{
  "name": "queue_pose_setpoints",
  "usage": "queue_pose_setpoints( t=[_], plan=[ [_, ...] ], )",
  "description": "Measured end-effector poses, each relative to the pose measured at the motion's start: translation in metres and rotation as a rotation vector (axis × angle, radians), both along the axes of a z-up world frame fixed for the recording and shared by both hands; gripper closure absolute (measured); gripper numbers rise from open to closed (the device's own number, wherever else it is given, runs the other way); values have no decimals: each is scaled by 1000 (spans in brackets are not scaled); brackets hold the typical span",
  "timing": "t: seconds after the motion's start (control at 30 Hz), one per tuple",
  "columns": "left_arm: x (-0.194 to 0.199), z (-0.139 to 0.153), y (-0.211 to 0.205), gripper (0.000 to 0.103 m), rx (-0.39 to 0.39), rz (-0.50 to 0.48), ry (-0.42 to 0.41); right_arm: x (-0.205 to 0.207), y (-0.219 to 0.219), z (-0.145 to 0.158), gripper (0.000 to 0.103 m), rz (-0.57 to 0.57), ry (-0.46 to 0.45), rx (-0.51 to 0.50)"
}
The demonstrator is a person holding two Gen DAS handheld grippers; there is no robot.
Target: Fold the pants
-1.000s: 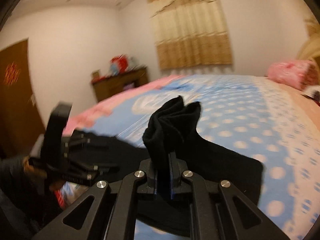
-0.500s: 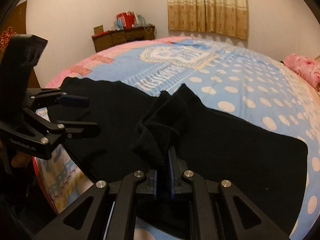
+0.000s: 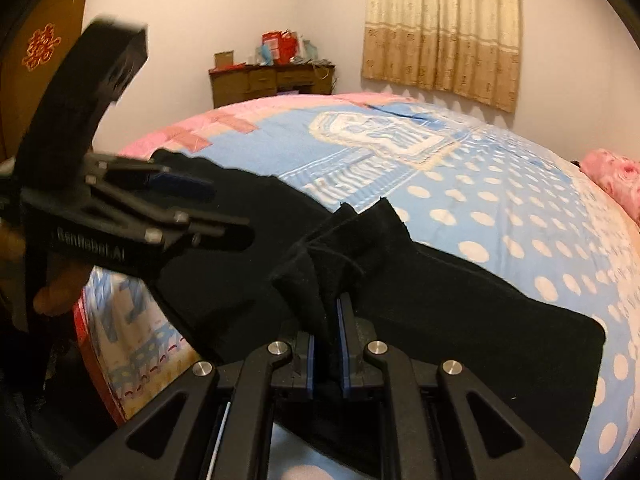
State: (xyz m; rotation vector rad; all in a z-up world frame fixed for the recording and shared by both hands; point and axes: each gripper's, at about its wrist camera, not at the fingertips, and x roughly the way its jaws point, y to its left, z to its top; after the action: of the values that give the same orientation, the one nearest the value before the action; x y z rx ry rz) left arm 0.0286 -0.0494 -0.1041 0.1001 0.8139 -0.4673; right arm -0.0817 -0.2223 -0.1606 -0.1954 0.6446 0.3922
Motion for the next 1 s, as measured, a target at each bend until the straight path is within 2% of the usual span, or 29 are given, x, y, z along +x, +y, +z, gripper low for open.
queue_pose_setpoints(
  t=[0.07, 0.17, 0.23, 0.27, 0.3, 0.37, 0.53, 0.67, 0.73, 0.8, 0.87, 0.97, 1.0],
  plan=[
    [1, -1, 1, 23, -2, 9, 4, 7, 2, -12, 94, 8, 38, -14],
    [0, -1, -1, 23, -1, 4, 5, 9, -3, -15, 93, 8, 36, 33],
    [-1, 0, -5, 23, 1, -2, 2, 9, -3, -14, 86, 22, 40, 36],
    [-1, 2, -7, 23, 0, -5, 1, 6, -2, -13, 74, 34, 41, 31],
    [-2, 3, -9, 23, -3, -8, -3, 3, -3, -11, 58, 45, 49, 35],
    [-4, 9, -16, 23, -9, -22, -18, -9, -11, -5, 39, 50, 48, 72],
    [-8, 16, -55, 23, 12, -100, -48, -39, -69, 10, 38, -97, -10, 151],
    [-3, 1, -87, 23, 74, -125, -39, -39, -137, 23, 38, -321, -56, 217],
    [3, -13, -96, 23, 111, -106, -4, -32, -163, 27, 38, -347, -72, 311],
    [9, -26, -97, 23, 136, -86, 27, -19, -172, 25, 38, -329, -54, 349],
    [10, -29, -92, 23, 104, -80, 38, -4, -171, 20, 38, -310, -21, 350],
    [9, -30, -90, 22, 95, -82, 37, 17, -169, 0, 38, -315, 71, 317],
    [9, -32, -89, 20, 91, -82, 33, 18, -169, -4, 38, -312, 75, 308]
  ],
)
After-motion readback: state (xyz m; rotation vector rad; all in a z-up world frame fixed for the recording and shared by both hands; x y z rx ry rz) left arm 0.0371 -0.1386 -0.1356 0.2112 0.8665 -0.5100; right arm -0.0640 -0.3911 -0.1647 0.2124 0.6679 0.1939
